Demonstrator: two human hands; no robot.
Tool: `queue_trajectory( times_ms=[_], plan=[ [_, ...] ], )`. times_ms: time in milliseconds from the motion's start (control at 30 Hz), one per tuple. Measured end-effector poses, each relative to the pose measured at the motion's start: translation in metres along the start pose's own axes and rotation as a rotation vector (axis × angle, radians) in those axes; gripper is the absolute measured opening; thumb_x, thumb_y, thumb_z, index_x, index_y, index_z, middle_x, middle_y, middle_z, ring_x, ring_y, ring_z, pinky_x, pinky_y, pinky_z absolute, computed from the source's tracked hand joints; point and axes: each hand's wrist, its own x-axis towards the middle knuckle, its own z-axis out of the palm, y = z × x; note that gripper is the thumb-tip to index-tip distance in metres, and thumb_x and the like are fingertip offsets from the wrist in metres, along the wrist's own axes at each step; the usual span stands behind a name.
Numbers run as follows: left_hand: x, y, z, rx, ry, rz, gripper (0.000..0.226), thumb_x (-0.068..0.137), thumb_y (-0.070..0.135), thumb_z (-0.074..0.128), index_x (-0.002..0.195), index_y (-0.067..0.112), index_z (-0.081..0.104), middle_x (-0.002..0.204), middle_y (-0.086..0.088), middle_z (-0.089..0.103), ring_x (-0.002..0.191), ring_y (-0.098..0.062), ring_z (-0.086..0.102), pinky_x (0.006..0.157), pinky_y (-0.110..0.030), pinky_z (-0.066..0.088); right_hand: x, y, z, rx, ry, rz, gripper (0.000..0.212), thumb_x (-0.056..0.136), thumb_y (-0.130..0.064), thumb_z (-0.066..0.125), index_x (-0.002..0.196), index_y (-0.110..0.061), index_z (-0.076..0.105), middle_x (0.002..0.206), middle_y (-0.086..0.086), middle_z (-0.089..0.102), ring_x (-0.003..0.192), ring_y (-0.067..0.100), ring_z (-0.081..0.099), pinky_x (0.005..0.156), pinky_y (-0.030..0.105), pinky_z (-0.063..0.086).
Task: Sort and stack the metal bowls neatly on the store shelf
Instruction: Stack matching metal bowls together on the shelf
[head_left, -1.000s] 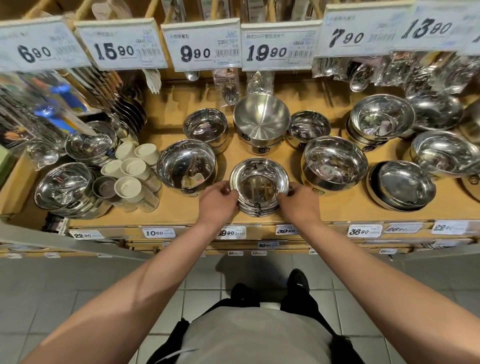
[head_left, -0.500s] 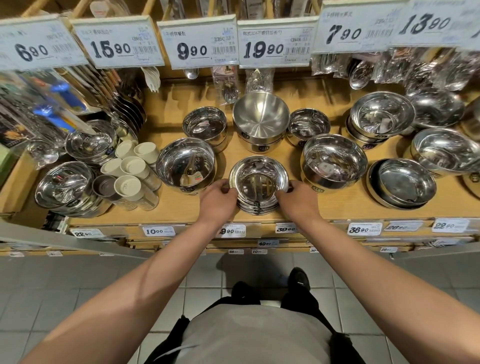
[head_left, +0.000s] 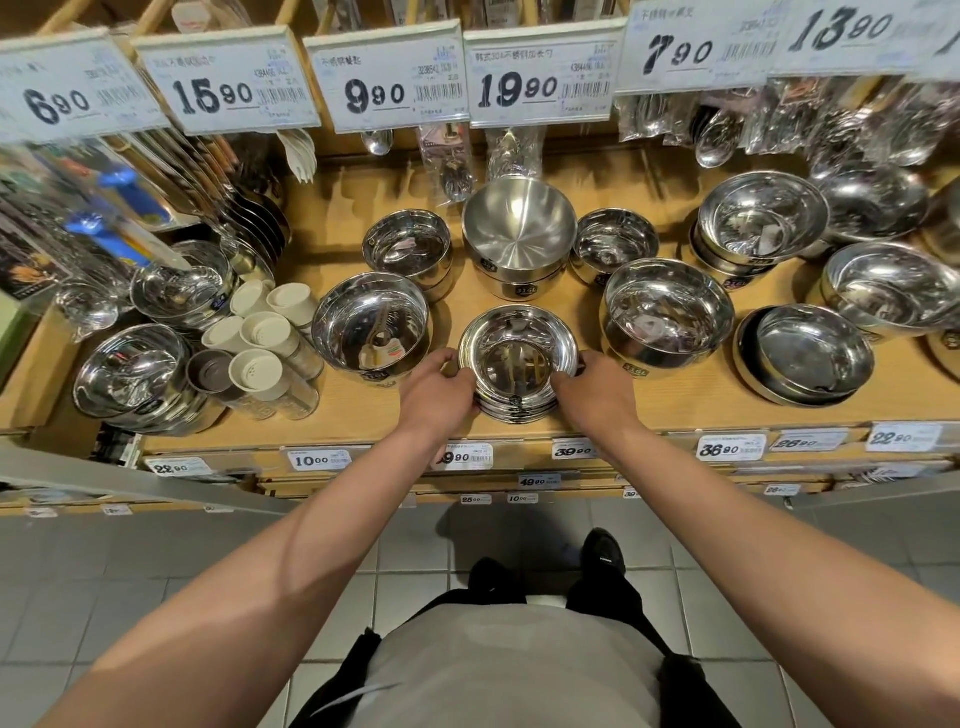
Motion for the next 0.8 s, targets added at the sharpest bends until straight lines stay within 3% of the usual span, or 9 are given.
queue_trajectory(
  times_ms=[100,200,500,633,700,800],
  plan=[
    [0.002,-0.001,0.000,-0.024,-0.002,-0.022,0.036,0.096,0.018,0.065,0.132,0.021,0.063,0.140,-0.006,0.056,0.090,-0.019,0.075,0.077,-0.039,0.065,0.000,0.000,-0.001,-0.006,-0.008,0.005,0.016,0.094,-0.017,0.062,0.099,-0.004,0.069,0.095,0.010,0.068,0.087,0.026,0.059,0.070,0.030,0.039],
    [0.003,0.000,-0.001,-0.019,-0.011,-0.029,0.045,0.097,0.018,0.065,0.141,0.019,0.057,0.139,-0.007,0.057,0.089,-0.018,0.075,0.076,-0.037,0.065,0.000,0.000,-0.002,0.000,-0.014,0.004,0.016,0.094,-0.016,0.062,0.098,-0.002,0.068,0.094,0.011,0.068,0.086,0.027,0.059,0.069,0.031,0.040],
    [-0.001,-0.002,-0.004,0.025,-0.054,-0.019,0.039,0.098,0.018,0.064,0.136,0.020,0.057,0.125,-0.008,0.067,0.098,-0.022,0.073,0.073,-0.030,0.064,-0.003,0.000,-0.008,0.010,-0.053,-0.015,0.020,0.096,-0.018,0.062,0.105,-0.001,0.068,0.101,0.013,0.071,0.089,0.026,0.060,0.070,0.031,0.041],
    [-0.017,0.004,-0.013,0.302,-0.024,0.117,0.030,0.098,0.032,0.062,0.127,0.026,0.058,0.122,-0.001,0.068,0.110,-0.024,0.066,0.098,-0.042,0.055,-0.017,0.000,-0.019,0.022,-0.067,-0.049,0.023,0.096,-0.021,0.060,0.095,0.001,0.067,0.092,0.016,0.072,0.082,0.027,0.061,0.062,0.032,0.039],
    [-0.027,0.008,-0.017,0.361,-0.014,0.200,0.018,0.098,0.033,0.061,0.115,0.029,0.055,0.113,0.005,0.067,0.105,-0.018,0.062,0.089,-0.032,0.049,-0.026,0.000,-0.030,0.038,-0.054,-0.080,0.022,0.095,-0.024,0.061,0.091,-0.002,0.063,0.085,0.007,0.070,0.081,0.024,0.060,0.066,0.032,0.045],
    [-0.041,0.024,-0.017,0.379,-0.011,0.321,0.010,0.099,0.029,0.060,0.107,0.030,0.054,0.097,0.011,0.063,0.087,-0.004,0.056,0.068,-0.021,0.039,-0.036,-0.002,-0.054,0.136,-0.039,-0.112,0.008,0.096,-0.024,0.061,0.088,-0.024,0.062,0.079,-0.010,0.066,0.080,0.017,0.064,0.074,0.038,0.057]
  ],
)
